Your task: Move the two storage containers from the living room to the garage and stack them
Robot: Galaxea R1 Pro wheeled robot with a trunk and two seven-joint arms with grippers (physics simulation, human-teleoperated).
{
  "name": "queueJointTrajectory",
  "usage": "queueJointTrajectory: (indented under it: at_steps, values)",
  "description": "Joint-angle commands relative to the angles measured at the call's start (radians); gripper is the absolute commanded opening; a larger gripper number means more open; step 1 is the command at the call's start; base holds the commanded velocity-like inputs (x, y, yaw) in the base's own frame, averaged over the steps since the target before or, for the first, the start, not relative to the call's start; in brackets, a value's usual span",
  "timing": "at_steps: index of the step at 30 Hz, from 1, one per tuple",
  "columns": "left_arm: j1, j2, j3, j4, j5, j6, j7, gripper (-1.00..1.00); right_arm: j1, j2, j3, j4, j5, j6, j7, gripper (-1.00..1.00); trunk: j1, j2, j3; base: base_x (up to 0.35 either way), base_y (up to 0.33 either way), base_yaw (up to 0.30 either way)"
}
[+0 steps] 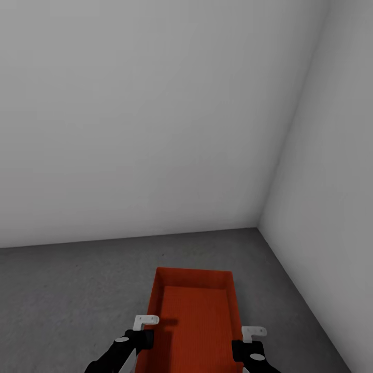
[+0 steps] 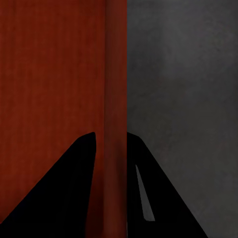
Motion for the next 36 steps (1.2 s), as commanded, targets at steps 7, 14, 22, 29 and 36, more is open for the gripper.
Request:
queueJointTrajectory:
  at_steps: [7, 14, 22, 29, 36]
  values:
    - [-0.001, 0.001, 0.018, -0.002, -0.015, 0.007, 0.013, -1.00, -0.001, -0.017, -0.001, -0.001, 0.006, -0.003, -0.014, -1.00, 0.027, -0.050, -0.023, 0.000, 0.000, 0.000]
    - [-0.001, 0.001, 0.018, -0.002, -0.015, 0.007, 0.013, -1.00, -0.001, -0.017, -0.001, -0.001, 0.006, -0.003, -0.014, -1.00, 0.054, -0.099, -0.045, 0.000, 0.000, 0.000]
    - [-0.001, 0.001, 0.018, -0.002, -0.015, 0.007, 0.013, -1.00, -0.001, -0.017, -0.001, -0.001, 0.006, -0.003, -0.014, -1.00, 0.069, -0.127, -0.057, 0.000, 0.000, 0.000]
    - [-0.001, 0.001, 0.018, -0.002, -0.015, 0.007, 0.013, -1.00, -0.001, -0.017, -0.001, -0.001, 0.006, -0.002, -0.014, -1.00, 0.069, -0.127, -0.057, 0.000, 0.000, 0.000]
    - [-0.001, 0.001, 0.018, -0.002, -0.015, 0.007, 0.013, -1.00, -0.001, -0.017, -0.001, -0.001, 0.006, -0.002, -0.013, -1.00, 0.069, -0.127, -0.057, 0.000, 0.000, 0.000]
